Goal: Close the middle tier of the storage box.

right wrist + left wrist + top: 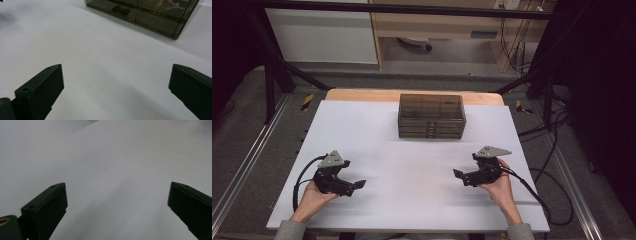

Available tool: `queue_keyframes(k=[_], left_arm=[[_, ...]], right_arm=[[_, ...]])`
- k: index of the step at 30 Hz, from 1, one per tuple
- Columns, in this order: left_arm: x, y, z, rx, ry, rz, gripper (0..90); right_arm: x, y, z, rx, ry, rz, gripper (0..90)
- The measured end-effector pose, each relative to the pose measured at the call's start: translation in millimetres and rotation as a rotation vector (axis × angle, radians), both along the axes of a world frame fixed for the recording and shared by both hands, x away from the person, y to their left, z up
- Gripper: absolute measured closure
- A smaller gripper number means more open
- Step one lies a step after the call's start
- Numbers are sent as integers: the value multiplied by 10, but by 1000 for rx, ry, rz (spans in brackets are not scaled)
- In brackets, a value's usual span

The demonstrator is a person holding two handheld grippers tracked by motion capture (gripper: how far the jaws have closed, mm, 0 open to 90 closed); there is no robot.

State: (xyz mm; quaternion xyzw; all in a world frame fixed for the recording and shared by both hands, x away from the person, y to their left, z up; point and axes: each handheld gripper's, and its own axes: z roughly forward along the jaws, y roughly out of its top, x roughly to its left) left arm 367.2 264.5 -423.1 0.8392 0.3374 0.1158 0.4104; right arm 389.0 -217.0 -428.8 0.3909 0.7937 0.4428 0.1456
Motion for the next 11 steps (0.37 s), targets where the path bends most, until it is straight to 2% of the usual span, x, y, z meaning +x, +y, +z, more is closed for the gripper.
queue_keyframes(k=[11], left_arm=[[0, -8, 0, -1, 0, -3, 23]], right_arm=[[-75, -162, -63, 4, 3, -12, 5]])
